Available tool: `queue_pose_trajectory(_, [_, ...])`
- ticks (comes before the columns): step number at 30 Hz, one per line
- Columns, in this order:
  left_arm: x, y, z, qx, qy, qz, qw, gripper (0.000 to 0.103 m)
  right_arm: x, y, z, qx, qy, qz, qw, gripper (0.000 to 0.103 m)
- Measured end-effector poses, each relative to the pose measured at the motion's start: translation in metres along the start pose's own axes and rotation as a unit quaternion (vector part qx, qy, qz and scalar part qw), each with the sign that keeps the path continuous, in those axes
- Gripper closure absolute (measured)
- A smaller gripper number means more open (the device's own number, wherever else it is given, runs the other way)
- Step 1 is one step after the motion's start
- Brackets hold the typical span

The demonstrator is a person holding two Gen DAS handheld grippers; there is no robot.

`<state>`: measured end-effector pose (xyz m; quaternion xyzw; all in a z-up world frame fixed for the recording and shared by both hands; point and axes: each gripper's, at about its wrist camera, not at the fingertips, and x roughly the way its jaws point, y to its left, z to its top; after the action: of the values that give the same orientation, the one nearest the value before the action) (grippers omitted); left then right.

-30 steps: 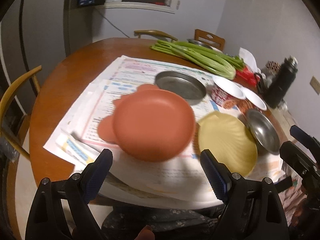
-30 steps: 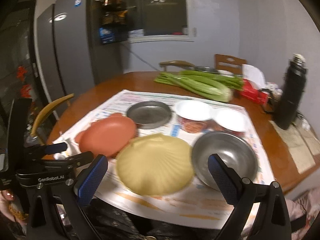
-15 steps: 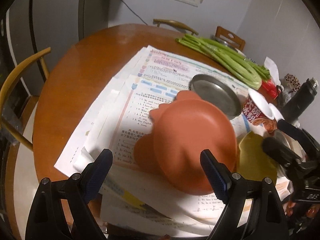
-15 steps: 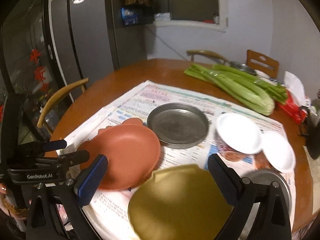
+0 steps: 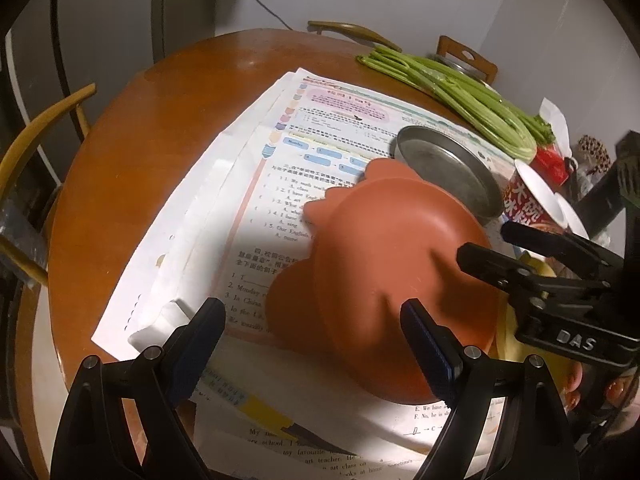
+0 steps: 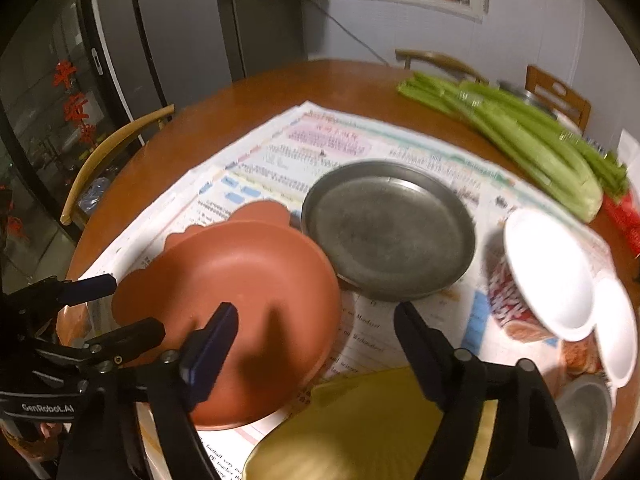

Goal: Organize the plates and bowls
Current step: 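Move the left tool to the rim of the terracotta plate, then close the left tool on the terracotta plate rim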

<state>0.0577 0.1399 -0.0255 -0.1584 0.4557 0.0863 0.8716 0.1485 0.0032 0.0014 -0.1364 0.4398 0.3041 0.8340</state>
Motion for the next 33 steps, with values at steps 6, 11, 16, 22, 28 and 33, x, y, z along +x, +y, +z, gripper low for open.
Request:
queue_pose_trajectory(6, [0.004,-0.006,-0.001,0.01,0.0,-0.008,0.9999,0.036,0.013,0.002,-0.001,-0.006,0.011,0.016,1.0,0.04])
queue_pose_trajectory(11, [0.007,-0.006,0.001,0.004,0.001,-0.006,1.0,0.046,0.02,0.011,-0.002,-0.026,0.015,0.012,0.999,0.042])
queue_pose_trajectory(16, [0.006,0.0,0.003,-0.012,-0.003,-0.011,0.9999,0.048,0.023,0.018,-0.004,-0.043,0.015,0.002,0.999,0.042])
queue_pose_trajectory(22, [-0.007,0.004,0.006,-0.016,-0.022,-0.007,0.9996,0.048,0.02,0.019,-0.001,-0.031,0.023,0.018,0.999,0.042])
queue_pose_trajectory(28, [-0.03,0.011,0.011,-0.02,-0.051,-0.004,0.9985,0.048,0.0,0.029,0.007,-0.035,0.004,0.034,0.999,0.042])
queue_pose_trajectory(33, [-0.042,0.023,0.019,-0.025,-0.065,0.007,0.9975,0.048,-0.013,0.041,0.022,-0.047,-0.012,0.037,0.998,0.042])
